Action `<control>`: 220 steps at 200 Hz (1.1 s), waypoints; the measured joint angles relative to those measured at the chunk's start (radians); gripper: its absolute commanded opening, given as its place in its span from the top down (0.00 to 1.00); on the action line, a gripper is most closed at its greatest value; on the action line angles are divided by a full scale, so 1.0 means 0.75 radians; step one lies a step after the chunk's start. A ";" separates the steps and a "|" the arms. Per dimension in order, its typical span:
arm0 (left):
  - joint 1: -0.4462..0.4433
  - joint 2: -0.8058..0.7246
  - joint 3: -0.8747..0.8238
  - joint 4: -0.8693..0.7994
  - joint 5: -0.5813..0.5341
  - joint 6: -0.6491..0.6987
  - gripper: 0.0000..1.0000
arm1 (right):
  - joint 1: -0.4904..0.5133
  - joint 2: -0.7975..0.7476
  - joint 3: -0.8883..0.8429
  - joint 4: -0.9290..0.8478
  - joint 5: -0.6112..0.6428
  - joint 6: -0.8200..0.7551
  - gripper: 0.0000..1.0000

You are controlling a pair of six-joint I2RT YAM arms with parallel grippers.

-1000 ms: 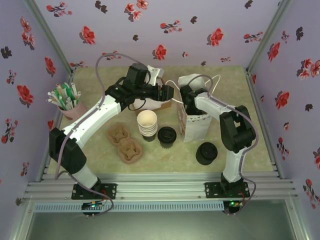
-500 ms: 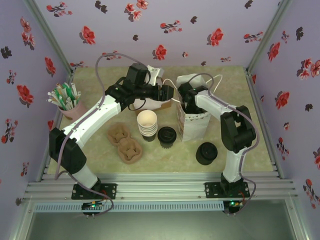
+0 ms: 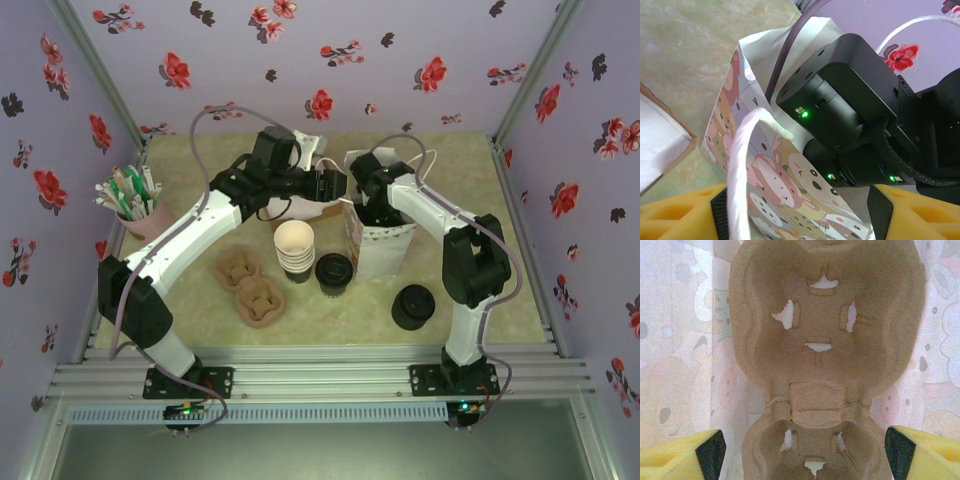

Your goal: Pack the takeout coffee

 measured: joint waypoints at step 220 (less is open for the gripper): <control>0.000 -0.217 -0.053 0.001 -0.048 -0.040 0.05 | 0.024 -0.444 0.114 -0.122 0.056 0.041 0.01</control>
